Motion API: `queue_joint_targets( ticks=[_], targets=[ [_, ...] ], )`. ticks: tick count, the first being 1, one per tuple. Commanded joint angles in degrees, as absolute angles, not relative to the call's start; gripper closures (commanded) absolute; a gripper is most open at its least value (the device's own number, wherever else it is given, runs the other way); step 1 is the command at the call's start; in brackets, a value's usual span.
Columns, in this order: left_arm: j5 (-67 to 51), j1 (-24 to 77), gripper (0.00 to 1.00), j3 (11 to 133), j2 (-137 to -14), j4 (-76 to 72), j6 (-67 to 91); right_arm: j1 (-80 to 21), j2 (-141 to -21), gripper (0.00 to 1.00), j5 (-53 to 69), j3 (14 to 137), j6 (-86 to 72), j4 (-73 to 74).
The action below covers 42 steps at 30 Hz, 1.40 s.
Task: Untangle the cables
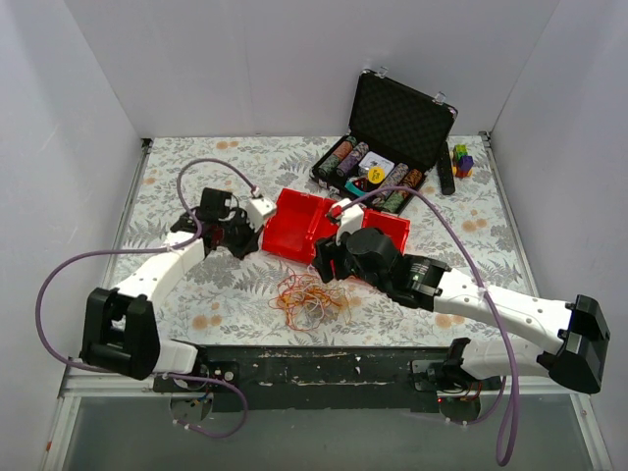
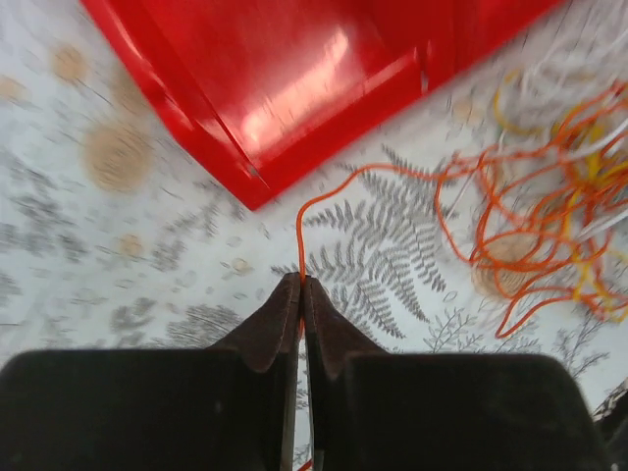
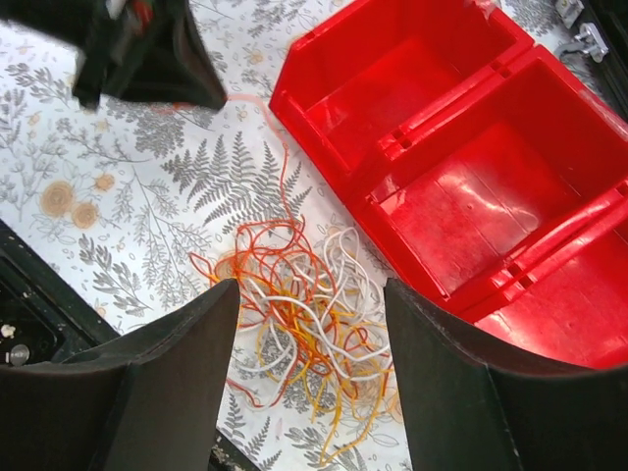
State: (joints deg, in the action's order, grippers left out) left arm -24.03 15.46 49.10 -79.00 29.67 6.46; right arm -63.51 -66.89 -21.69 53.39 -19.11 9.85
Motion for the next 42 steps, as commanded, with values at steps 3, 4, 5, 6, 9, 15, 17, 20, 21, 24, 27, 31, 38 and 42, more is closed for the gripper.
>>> queue_joint_targets(
  ticks=[3,4,5,6,9,15,17,20,21,24,27,31,38,42],
  targets=[
    [-28.21,15.73,1.00,63.53,-71.02,34.36,12.82,-64.07,-70.39,0.23,-18.55,53.61,-18.72,2.90],
    [-28.65,15.56,1.00,64.94,-70.67,34.97,13.62,-64.25,-71.53,0.21,-18.37,54.14,-18.63,2.55],
    [-29.09,15.73,1.00,66.52,-70.40,36.02,14.06,-64.42,-72.85,0.19,-18.54,54.58,-18.63,2.20],
    [-29.96,15.65,1.00,68.10,-70.14,36.99,14.67,-64.60,-73.64,0.17,-18.54,55.02,-18.63,1.76],
    [-32.16,15.73,1.00,71.62,-69.17,39.46,16.17,-65.13,-74.71,0.13,-18.63,55.28,-17.93,-2.45],
    [-32.87,15.73,1.00,80.75,-68.03,43.76,18.80,-65.74,-77.34,0.11,-17.84,55.19,-16.44,-7.64],
    [-32.52,15.64,1.00,84.70,-67.76,44.21,20.03,-66.00,-79.18,0.10,-17.32,55.37,-16.61,-7.47],
    [-29.28,15.64,1.00,89.55,-67.24,42.11,23.54,-66.36,-81.38,0.11,-17.49,54.76,-17.84,-6.51],
    [-27.70,15.64,1.00,90.60,-66.71,40.36,25.12,-66.53,-81.73,0.13,-17.84,54.23,-18.36,-5.98],
    [-24.35,15.65,1.00,91.84,-64.34,34.91,29.52,-66.80,-81.13,0.15,-19.07,51.43,-20.03,-5.80],
    [-23.99,15.73,1.00,92.72,-62.93,31.30,33.03,-66.80,-79.63,0.18,-20.21,48.70,-20.92,-5.63],
    [-23.30,15.64,1.00,96.67,-64.42,30.94,36.29,-66.80,-78.23,0.23,-21.09,46.32,-21.88,-4.75],
    [-17.83,15.64,1.00,101.68,-64.95,26.89,41.13,-66.80,-77.17,0.32,-22.59,41.58,-24.87,-4.39],
    [-19.34,15.64,1.00,105.81,-66.18,26.72,43.94,-66.80,-77.43,0.54,-23.46,40.17,-26.63,-3.17]
  ],
)
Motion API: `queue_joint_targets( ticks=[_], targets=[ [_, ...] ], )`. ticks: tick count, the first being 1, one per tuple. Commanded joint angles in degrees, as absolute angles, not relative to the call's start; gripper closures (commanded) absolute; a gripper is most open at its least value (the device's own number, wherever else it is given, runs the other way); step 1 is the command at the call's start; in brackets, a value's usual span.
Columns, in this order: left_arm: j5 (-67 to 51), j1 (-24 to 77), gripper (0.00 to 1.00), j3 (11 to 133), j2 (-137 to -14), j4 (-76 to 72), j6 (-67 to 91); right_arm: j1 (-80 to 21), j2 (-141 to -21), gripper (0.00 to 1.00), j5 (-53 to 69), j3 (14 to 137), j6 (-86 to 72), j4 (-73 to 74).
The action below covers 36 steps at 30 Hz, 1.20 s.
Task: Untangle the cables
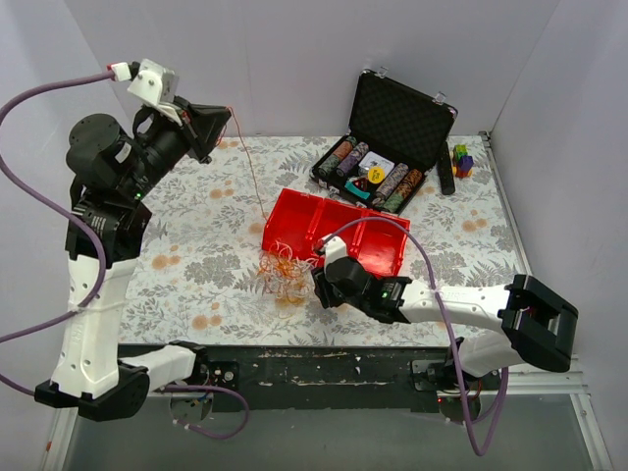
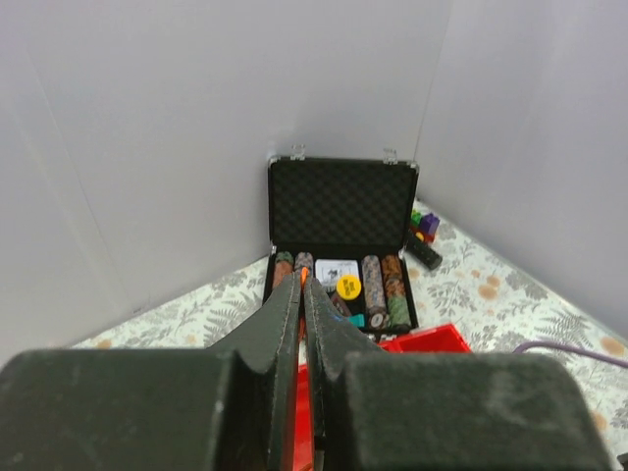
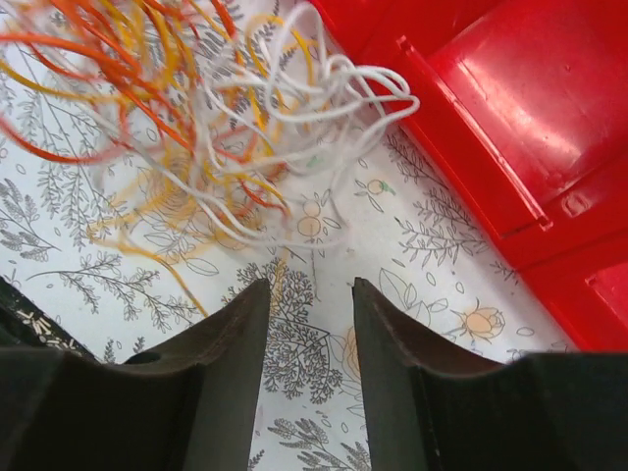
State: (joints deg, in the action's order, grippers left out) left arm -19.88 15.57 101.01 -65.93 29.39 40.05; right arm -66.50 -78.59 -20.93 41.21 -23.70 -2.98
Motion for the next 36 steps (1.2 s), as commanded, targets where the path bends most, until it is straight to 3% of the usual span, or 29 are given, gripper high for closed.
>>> queue_joint_targets(
  ticks=[1,5,6,7,11,14,26,31,33,36],
  targets=[
    [-18.99,15.64,1.00,107.47,-66.62,26.63,44.55,-66.80,-77.34,0.59,-23.81,39.90,-27.33,-2.47],
    [-18.01,15.65,1.00,113.28,-68.46,26.28,46.05,-66.80,-74.89,0.85,-24.96,37.45,-29.96,-0.09],
    [-19.76,15.64,1.00,113.99,-68.81,26.45,46.23,-66.97,-73.84,0.86,-25.13,37.09,-30.23,1.48],
    [-21.60,15.64,1.00,114.43,-68.91,26.89,46.49,-67.58,-72.18,0.83,-25.57,36.83,-30.15,1.93],
    [-28.55,15.64,1.00,113.12,-68.29,26.72,48.69,-68.47,-65.49,0.48,-26.28,38.92,-26.38,0.53],
    [-30.49,15.64,1.00,113.46,-68.38,26.72,49.57,-68.73,-64.60,0.37,-24.53,44.02,-21.37,-3.59],
    [-41.04,15.73,1.00,121.47,-70.75,26.63,55.11,-68.65,-80.76,0.32,-25.22,58.88,-5.81,-15.55],
    [-42.54,15.64,1.00,119.45,-68.82,26.54,54.49,-67.06,-83.41,0.39,-24.44,61.08,-5.36,-15.47],
    [-42.19,15.64,1.00,118.92,-68.29,26.63,53.97,-66.89,-83.06,0.49,-23.47,60.47,-5.36,-15.47],
    [-41.05,15.64,1.00,118.04,-67.59,26.72,52.83,-66.88,-81.48,0.75,-22.94,58.19,-6.85,-14.86]
  ],
)
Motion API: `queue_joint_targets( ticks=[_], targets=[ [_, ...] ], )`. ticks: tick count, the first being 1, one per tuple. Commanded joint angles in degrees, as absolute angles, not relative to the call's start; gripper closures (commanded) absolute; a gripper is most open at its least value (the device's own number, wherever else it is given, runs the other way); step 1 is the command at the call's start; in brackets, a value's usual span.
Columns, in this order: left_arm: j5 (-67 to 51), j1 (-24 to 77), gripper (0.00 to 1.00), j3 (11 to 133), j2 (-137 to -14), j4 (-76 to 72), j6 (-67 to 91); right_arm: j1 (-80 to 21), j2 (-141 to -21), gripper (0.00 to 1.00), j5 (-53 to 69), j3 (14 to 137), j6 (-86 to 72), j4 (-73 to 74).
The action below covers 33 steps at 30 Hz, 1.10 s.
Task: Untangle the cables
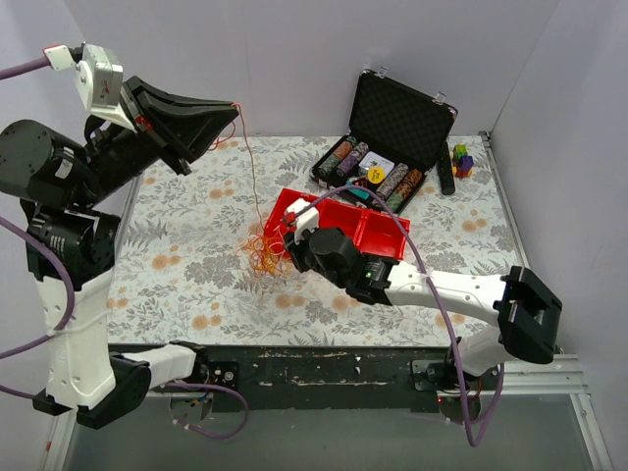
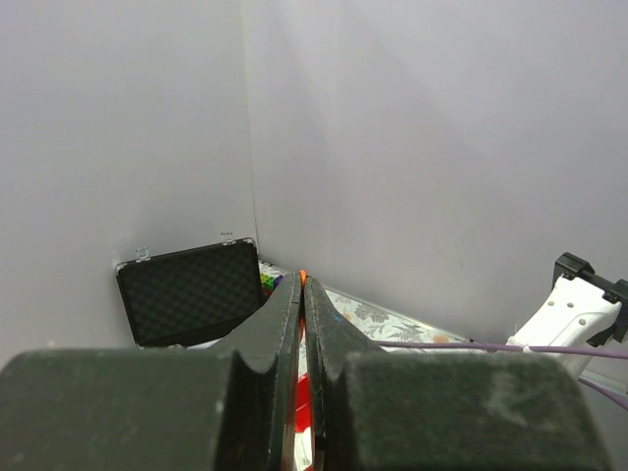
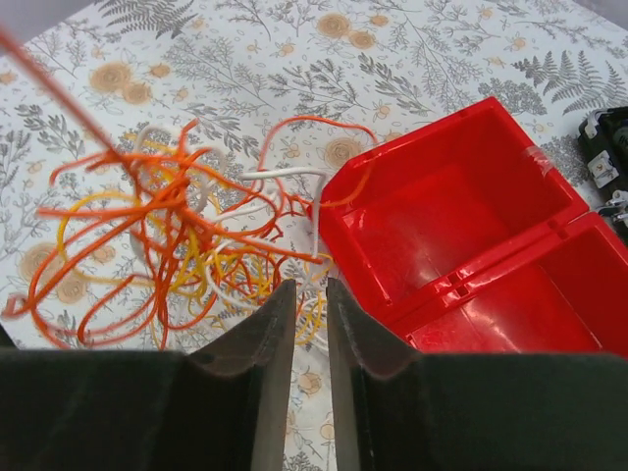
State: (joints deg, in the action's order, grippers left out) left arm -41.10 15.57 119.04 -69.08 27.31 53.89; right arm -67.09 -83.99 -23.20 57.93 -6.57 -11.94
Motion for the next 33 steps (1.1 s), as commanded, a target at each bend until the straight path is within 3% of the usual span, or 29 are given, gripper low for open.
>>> queue_joint_targets(
  ticks=[1,3,9,10,13,16,24,33],
  targets=[
    [-40.78,15.56,1.00,117.78,-67.59,26.72,52.56,-66.88,-81.04,0.83,-23.03,57.49,-7.29,-14.68],
    [-40.52,15.56,1.00,117.25,-67.24,26.54,52.47,-66.88,-79.90,0.97,-23.20,55.64,-8.26,-14.50],
    [-38.59,15.65,1.00,115.67,-66.45,26.54,50.45,-66.88,-75.24,0.99,-21.72,50.81,-11.34,-14.32],
    [-38.58,15.56,1.00,115.32,-66.27,26.46,50.01,-66.97,-74.36,0.94,-20.23,49.84,-11.34,-14.85],
    [-39.46,15.73,1.00,113.91,-65.83,26.54,48.35,-66.97,-72.34,0.64,-15.83,47.82,-10.38,-16.95],
    [-39.64,15.64,1.00,112.77,-65.65,26.46,47.38,-66.97,-72.60,0.49,-14.16,48.42,-9.76,-17.32],
    [-39.02,15.56,1.00,110.92,-65.30,26.02,46.06,-67.15,-71.63,0.42,-7.74,49.31,-12.48,-17.31],
    [-43.06,15.73,1.00,112.94,-65.57,25.75,48.34,-67.06,-79.53,0.44,-20.04,53.25,-6.78,-20.21]
  ],
)
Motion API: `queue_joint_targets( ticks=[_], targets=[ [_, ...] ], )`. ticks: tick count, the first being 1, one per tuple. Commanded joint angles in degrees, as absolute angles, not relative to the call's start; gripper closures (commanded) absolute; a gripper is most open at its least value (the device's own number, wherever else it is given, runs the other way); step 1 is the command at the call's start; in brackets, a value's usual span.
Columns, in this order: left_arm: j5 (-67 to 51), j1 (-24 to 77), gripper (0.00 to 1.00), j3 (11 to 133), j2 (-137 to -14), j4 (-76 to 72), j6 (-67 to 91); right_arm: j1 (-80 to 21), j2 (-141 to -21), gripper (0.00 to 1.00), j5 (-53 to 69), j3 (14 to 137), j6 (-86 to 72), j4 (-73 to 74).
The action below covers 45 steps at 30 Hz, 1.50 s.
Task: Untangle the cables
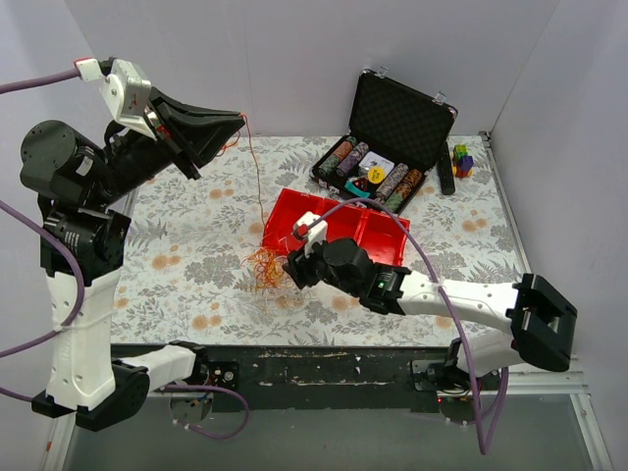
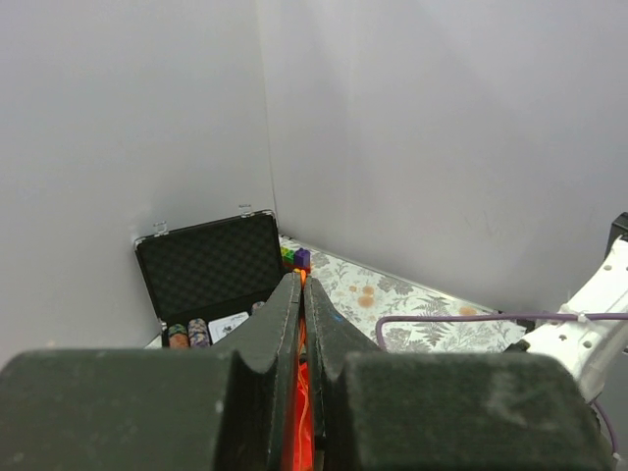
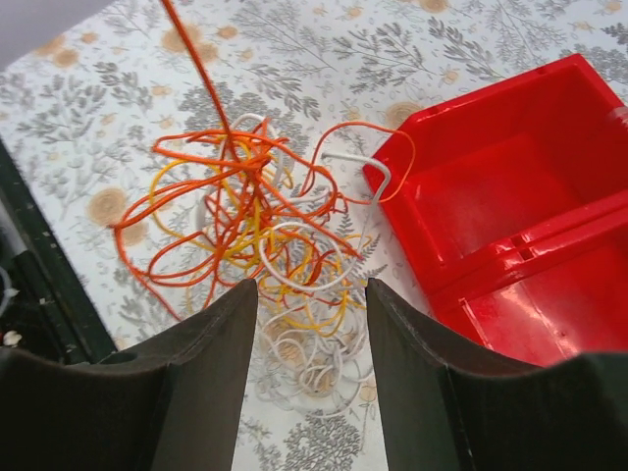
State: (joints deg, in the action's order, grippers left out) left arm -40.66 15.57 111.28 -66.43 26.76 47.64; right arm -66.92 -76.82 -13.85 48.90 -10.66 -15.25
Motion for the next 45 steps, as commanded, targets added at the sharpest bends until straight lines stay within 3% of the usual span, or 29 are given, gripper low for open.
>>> queue_joint_targets(
  ticks=[1,4,6,8,9,11,18,24,28,32,38,43,45],
  targets=[
    [-43.85,15.56,1.00,112.94,-65.57,25.75,48.34,-67.06,-80.50,0.44,-19.26,54.31,-5.90,-20.56],
    [-45.35,15.64,1.00,112.76,-65.39,26.01,48.52,-67.06,-83.84,0.44,-17.41,58.35,-4.40,-20.22],
    [-45.61,15.56,1.00,112.50,-65.48,26.10,48.34,-67.06,-85.34,0.51,-16.88,59.85,-4.30,-20.30],
    [-44.83,15.56,1.00,112.15,-65.30,26.19,47.64,-67.06,-85.78,0.68,-16.00,59.68,-4.57,-20.74],
    [-44.30,15.56,1.00,112.06,-65.22,26.28,47.11,-67.06,-85.78,0.83,-16.17,59.07,-5.09,-20.83],
    [-43.16,15.65,1.00,111.89,-64.87,26.45,45.89,-67.06,-85.17,0.99,-17.39,57.40,-6.32,-20.48],
    [-28.34,15.73,1.00,111.18,-63.63,25.93,39.04,-67.06,-76.92,0.99,-24.33,47.56,-9.75,-17.15],
    [7.25,15.64,1.00,105.13,-61.97,15.59,27.97,-67.06,-67.69,0.99,-28.03,39.30,-14.49,-12.14],
    [16.24,15.64,1.00,100.46,-60.73,3.71,21.28,-67.15,-63.29,0.99,-31.98,36.39,-20.20,-5.29],
    [23.62,15.65,1.00,102.30,-63.19,0.80,17.32,-67.15,-58.11,0.99,-38.04,34.55,-28.54,5.16],
    [29.45,15.64,1.00,97.99,-63.81,-7.83,9.31,-67.15,-48.26,0.99,-45.52,33.57,-34.89,18.62],
    [18.41,15.56,1.00,102.11,-62.92,2.59,18.87,-67.15,-48.77,0.99,-41.77,34.62,-33.15,20.14],
    [9.81,15.73,1.00,106.07,-63.72,11.20,25.19,-67.24,-49.83,0.92,-36.93,34.89,-30.34,15.84]
  ],
)
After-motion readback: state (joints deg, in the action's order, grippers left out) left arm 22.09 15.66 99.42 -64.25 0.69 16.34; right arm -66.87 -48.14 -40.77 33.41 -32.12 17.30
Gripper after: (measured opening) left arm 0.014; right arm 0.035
